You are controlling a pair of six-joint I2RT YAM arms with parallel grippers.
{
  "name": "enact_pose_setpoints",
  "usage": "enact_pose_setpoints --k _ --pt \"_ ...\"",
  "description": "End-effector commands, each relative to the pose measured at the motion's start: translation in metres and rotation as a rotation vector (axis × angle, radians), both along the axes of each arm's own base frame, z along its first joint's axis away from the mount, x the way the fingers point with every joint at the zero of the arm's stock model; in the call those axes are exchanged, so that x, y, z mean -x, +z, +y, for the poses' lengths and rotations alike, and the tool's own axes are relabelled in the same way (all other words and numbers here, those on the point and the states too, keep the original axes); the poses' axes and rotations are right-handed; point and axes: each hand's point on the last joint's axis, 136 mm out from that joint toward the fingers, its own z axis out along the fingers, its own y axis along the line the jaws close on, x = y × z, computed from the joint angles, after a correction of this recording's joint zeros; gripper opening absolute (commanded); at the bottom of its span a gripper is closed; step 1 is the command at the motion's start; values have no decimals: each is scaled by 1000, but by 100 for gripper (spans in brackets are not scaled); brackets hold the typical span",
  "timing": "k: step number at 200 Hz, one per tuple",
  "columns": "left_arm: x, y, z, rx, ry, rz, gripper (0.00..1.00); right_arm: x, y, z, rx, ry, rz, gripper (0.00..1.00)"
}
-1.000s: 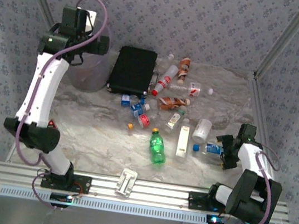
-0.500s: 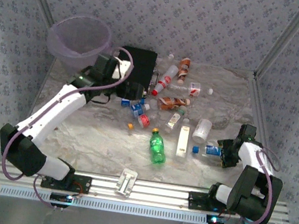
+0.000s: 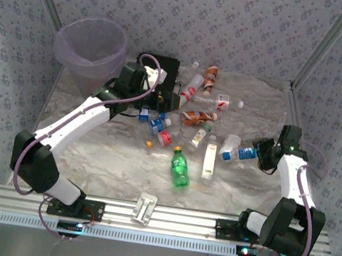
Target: Put the plastic bottles in the bin
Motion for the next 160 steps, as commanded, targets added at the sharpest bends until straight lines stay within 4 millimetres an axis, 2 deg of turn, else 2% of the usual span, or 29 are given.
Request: enact_pose_setpoints --k 1,17,36,40,42,48,70,94,113,160 --pt "11 17 -28 114 -132 -16 100 -20 49 27 84 238 -119 61" --pt "19 18 -42 135 -209 -10 100 -35 77 57 130 436 -206 62" --pt "30 17 -60 140 -287 -14 100 -51 104 90 143 581 -285 56" --pt "34 16 -64 136 -305 -18 100 -52 104 98 132 611 -288 56" --pt "34 14 -66 133 -310 -18 100 -56 113 101 135 623 -311 55" --pt "38 13 -70 125 -327 -25 100 -60 122 111 134 658 -332 55" --pt "44 11 -86 95 -357 -73 100 -70 133 150 133 785 -344 55" --pt "42 6 -99 64 -356 -87 100 -77 140 189 44 869 -380 56" --pt "37 -4 -104 37 -350 -78 100 -80 146 208 0 902 -404 56" --pt "29 -21 -109 -21 -331 -63 97 -85 150 226 -51 917 -425 57"
